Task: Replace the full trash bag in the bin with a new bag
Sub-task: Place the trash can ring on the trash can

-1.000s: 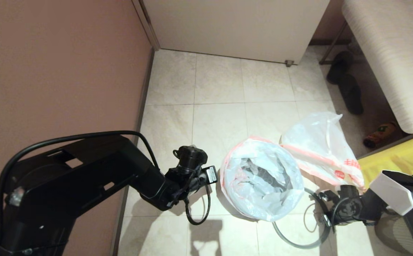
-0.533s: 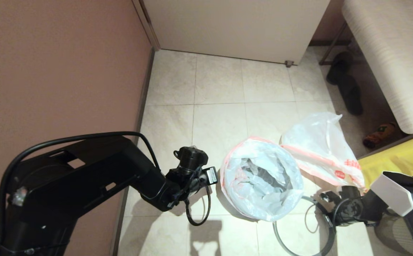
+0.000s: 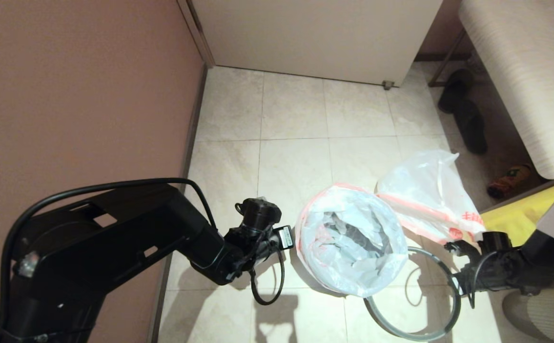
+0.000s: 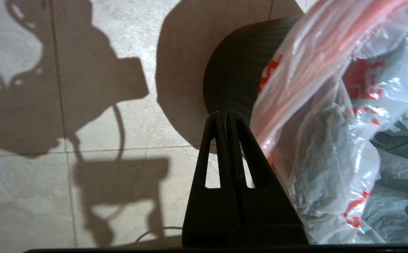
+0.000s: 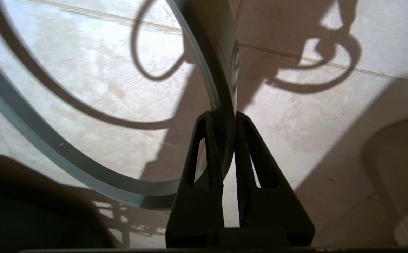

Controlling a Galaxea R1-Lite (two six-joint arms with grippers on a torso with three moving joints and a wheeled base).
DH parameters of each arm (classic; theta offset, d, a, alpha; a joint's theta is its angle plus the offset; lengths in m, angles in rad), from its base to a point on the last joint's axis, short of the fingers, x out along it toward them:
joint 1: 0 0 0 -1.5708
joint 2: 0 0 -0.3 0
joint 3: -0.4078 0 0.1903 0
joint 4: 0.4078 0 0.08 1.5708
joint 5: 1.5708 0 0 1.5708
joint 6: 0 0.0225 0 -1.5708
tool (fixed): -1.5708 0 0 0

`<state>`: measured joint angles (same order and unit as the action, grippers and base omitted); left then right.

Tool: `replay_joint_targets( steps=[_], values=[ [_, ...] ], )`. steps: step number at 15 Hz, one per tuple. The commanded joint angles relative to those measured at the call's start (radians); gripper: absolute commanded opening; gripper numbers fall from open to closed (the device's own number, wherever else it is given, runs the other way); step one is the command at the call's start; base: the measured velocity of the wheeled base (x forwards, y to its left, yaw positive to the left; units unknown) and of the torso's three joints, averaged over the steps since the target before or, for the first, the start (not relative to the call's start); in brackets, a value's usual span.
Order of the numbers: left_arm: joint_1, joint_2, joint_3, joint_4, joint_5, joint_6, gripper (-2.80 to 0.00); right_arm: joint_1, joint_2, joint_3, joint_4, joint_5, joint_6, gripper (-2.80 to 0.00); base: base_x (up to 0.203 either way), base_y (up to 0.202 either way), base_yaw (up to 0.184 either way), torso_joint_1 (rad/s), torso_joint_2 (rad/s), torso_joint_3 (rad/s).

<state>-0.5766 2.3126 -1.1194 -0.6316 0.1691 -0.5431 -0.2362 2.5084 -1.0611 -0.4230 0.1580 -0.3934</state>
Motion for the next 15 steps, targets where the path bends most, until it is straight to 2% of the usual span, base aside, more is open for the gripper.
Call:
replay_joint_targets(
  steps=[1,6,9,11,13,15],
  values=[
    [0.0,0.002,0.001,-0.003,0.003,-0.003,-2.8,0.003,-0.188,0.106,-0.021,0.007,0.0,-2.8,0.0,0.0,0.0,0.0,0.0,0.0],
    [0.0,0.005,0.001,-0.003,0.003,-0.003,-2.8,0.005,-0.49,0.245,-0.045,0.046,0.028,-2.8,0.0,0.0,0.0,0.0,0.0,0.0],
    [0.0,0.007,0.0,-0.003,0.003,-0.001,-2.8,0.005,-0.616,0.255,-0.046,0.075,0.06,-2.8,0.0,0.0,0.0,0.0,0.0,0.0],
    [0.0,0.007,0.0,-0.003,0.003,-0.001,-2.8,0.005,-0.664,0.2,-0.051,0.098,0.078,-2.8,0.0,0.0,0.0,0.0,0.0,0.0],
    [-0.008,0.007,0.001,-0.003,0.003,-0.001,-2.8,0.008,-0.702,0.132,-0.11,0.096,0.169,-2.8,0.0,0.0,0.0,0.0,0.0,0.0],
    [-0.006,0.007,0.001,-0.003,0.003,-0.002,-2.8,0.057,-0.73,0.108,-0.194,0.079,0.27,-2.8,0.0,0.0,0.0,0.0,0.0,0.0]
  ],
)
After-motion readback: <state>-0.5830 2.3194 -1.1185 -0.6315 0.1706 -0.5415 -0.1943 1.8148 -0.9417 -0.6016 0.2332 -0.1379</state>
